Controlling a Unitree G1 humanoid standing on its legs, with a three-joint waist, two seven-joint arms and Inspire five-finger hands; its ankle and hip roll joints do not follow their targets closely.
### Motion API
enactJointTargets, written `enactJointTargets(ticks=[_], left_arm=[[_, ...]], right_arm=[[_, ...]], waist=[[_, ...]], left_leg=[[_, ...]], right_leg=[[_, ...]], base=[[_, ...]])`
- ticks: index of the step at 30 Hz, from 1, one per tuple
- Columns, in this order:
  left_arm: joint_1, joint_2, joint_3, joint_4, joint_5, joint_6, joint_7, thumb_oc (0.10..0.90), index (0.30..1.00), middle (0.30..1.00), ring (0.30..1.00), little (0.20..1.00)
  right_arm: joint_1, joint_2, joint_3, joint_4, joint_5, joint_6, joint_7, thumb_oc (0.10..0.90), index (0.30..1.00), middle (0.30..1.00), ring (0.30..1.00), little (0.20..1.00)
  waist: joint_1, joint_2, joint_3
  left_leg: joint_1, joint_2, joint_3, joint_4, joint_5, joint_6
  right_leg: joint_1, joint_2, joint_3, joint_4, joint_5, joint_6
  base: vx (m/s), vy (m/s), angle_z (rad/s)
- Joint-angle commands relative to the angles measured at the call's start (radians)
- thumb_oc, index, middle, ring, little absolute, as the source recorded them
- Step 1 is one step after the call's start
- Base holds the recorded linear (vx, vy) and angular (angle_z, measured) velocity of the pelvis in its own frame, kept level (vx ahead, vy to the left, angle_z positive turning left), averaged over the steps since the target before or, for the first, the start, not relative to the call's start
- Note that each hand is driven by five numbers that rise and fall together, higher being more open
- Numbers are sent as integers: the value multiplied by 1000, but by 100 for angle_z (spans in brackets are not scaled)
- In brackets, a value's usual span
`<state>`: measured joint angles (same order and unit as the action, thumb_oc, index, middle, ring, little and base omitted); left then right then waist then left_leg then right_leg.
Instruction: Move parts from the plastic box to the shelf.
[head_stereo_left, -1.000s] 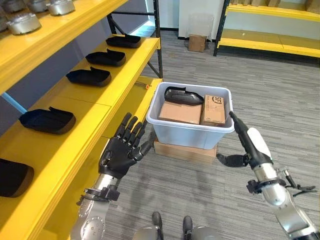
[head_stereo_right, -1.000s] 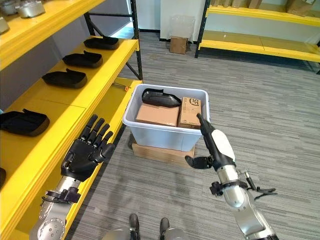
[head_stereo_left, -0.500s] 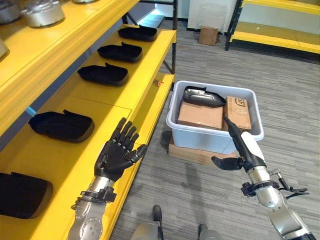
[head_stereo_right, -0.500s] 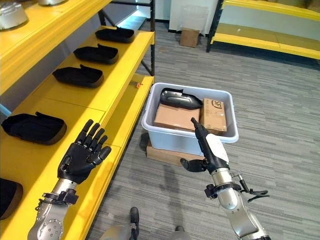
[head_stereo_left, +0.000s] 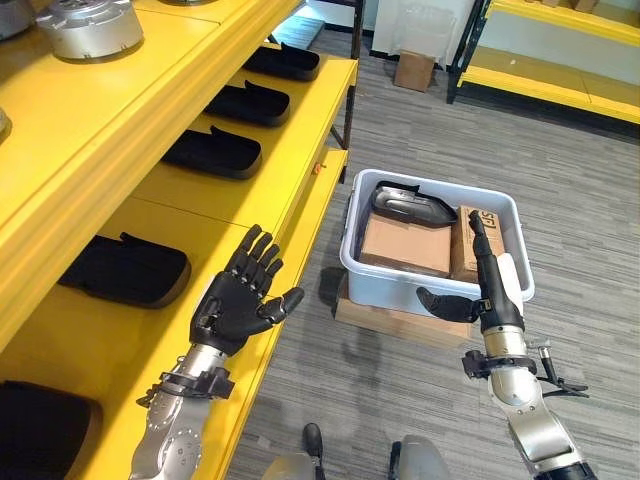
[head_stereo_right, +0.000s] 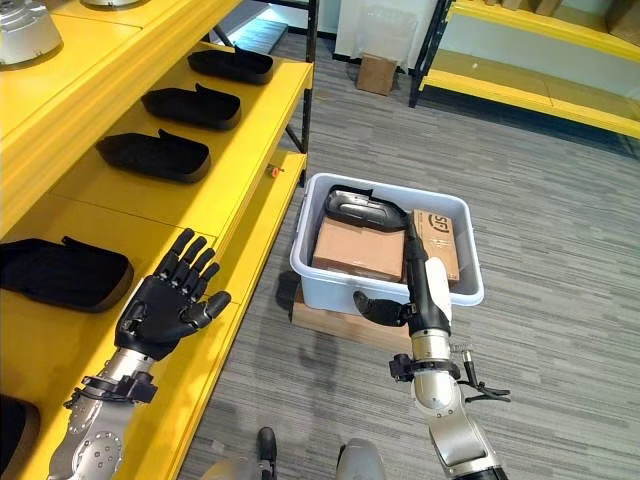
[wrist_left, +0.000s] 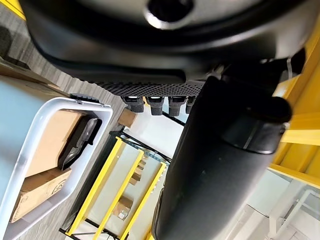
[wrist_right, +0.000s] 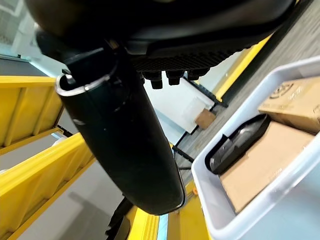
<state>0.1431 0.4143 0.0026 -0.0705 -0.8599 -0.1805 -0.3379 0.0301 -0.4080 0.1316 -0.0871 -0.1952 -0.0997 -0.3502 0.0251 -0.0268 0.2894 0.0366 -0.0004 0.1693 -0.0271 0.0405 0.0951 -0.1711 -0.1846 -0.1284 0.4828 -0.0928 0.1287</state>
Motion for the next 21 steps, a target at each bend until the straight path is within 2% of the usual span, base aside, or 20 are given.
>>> enactJointTargets(ticks=[1, 2, 5, 7, 11, 15, 16, 19, 21], left_arm=[[-56, 5, 5, -114, -46, -85, -14, 900, 1000, 1000, 1000, 1000], [-60, 5, -4, -119, -38, -78, -9, 900, 1000, 1000, 1000, 1000], [-53, 8, -33, -127, -20, -71, -18, 900, 1000, 1000, 1000, 1000], [-42, 12, -50, -133, 0, -74, -30, 900, 1000, 1000, 1000, 1000], [-4, 29, -86, -140, -18, -69, -94, 900, 1000, 1000, 1000, 1000], [10, 41, -100, -152, -22, -88, -89, 900, 1000, 1000, 1000, 1000], [-7, 42, -102, -157, -38, -87, -90, 900, 1000, 1000, 1000, 1000], [-36, 44, -103, -145, -55, -87, -90, 900, 1000, 1000, 1000, 1000], [-63, 26, -108, -128, -61, -57, -93, 900, 1000, 1000, 1000, 1000]], right_arm=[[-114, -58, -49, -54, 14, -43, -49, 900, 1000, 1000, 1000, 1000], [-114, -61, -49, -55, 19, -40, -46, 900, 1000, 1000, 1000, 1000], [-119, -59, -41, -60, 30, -29, -38, 900, 1000, 1000, 1000, 1000], [-117, -51, -31, -66, 11, -19, -33, 900, 1000, 1000, 1000, 1000], [-86, -84, -13, -98, 2, -11, -13, 900, 1000, 1000, 1000, 1000], [-97, -116, 1, -98, -4, -39, 27, 900, 1000, 1000, 1000, 1000], [-107, -135, 14, -99, -15, -59, 44, 900, 1000, 1000, 1000, 1000], [-134, -179, 18, -89, 15, -84, 48, 900, 1000, 1000, 1000, 1000], [-164, -207, 15, -67, 27, -82, 56, 900, 1000, 1000, 1000, 1000]], waist=[[-29, 12, -74], [-36, 8, -71], [-44, 6, -63], [-45, 7, -60], [-70, -1, -79], [-82, 13, -79], [-85, 21, -72], [-91, 21, -59], [-95, 23, -54]], left_leg=[[37, 8, -52, -56, -86, -40], [52, 11, -55, -60, -99, -42], [90, 32, -54, -60, -126, -53], [110, 42, -53, -60, -138, -56], [142, 47, -86, -60, -163, -69], [171, 95, -74, -59, -148, -98], [161, 121, -57, -36, -141, -108], [141, 147, -26, 36, -155, -116], [92, 174, 23, 146, -95, -134]], right_leg=[[25, 27, -32, -374, 177, -5], [13, 14, -21, -436, 226, 12], [-25, -9, -13, -559, 306, 46], [-52, -20, -16, -565, 321, 55], [3, -8, 46, -537, 324, 52], [5, 11, 24, -410, 222, 25], [-7, 14, 1, -340, 171, 9], [-20, 17, -15, -281, 121, -28], [5, 23, -31, -292, 100, -59]], base=[[203, -234, -10], [228, -264, -3], [210, -255, 17], [285, -335, 20], [313, -360, 36], [224, -325, 19], [149, -315, -22], [127, -303, 5], [121, -243, 28]])
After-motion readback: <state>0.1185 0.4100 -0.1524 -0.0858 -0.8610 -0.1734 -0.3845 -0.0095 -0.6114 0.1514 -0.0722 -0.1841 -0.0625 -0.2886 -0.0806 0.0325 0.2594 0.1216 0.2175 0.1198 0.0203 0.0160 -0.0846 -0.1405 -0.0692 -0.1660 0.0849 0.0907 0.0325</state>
